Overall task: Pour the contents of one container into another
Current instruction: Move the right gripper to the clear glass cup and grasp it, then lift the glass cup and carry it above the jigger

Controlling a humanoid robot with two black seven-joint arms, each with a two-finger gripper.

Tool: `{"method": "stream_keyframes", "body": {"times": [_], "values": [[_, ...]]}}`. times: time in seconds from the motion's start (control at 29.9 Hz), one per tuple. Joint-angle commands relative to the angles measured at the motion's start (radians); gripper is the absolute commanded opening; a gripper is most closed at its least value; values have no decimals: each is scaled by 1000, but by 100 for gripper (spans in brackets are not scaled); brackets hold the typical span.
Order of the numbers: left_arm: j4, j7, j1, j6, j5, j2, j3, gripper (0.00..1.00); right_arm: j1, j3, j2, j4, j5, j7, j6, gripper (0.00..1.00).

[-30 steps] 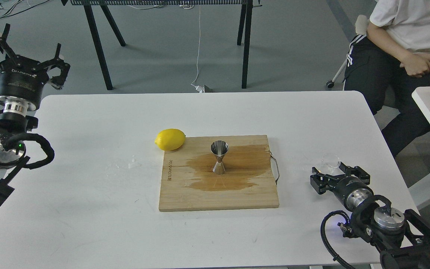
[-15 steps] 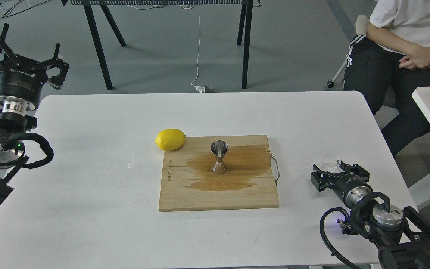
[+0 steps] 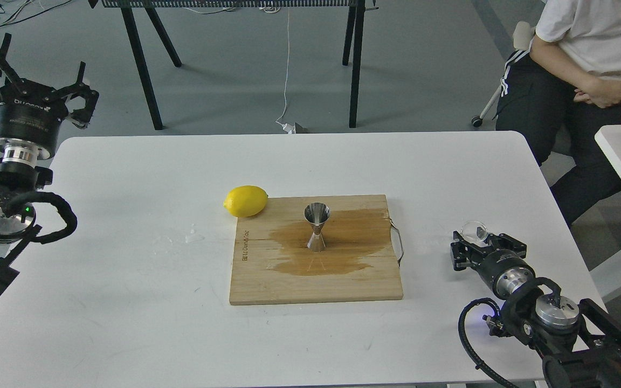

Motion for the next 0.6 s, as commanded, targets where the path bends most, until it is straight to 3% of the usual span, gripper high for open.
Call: {"method": "stream_keyframes", "body": {"times": [0.0, 0.37, 0.57], "values": [[0, 0, 0, 0, 0, 0, -2, 100, -1, -2, -1, 21, -2, -15, 2, 24], [0, 0, 0, -2, 0, 11, 1, 100, 4, -3, -63, 279, -5, -31, -26, 23], [0, 0, 2, -2, 0, 16, 1, 100, 76, -52, -71, 378, -104, -31, -150, 22]]}}
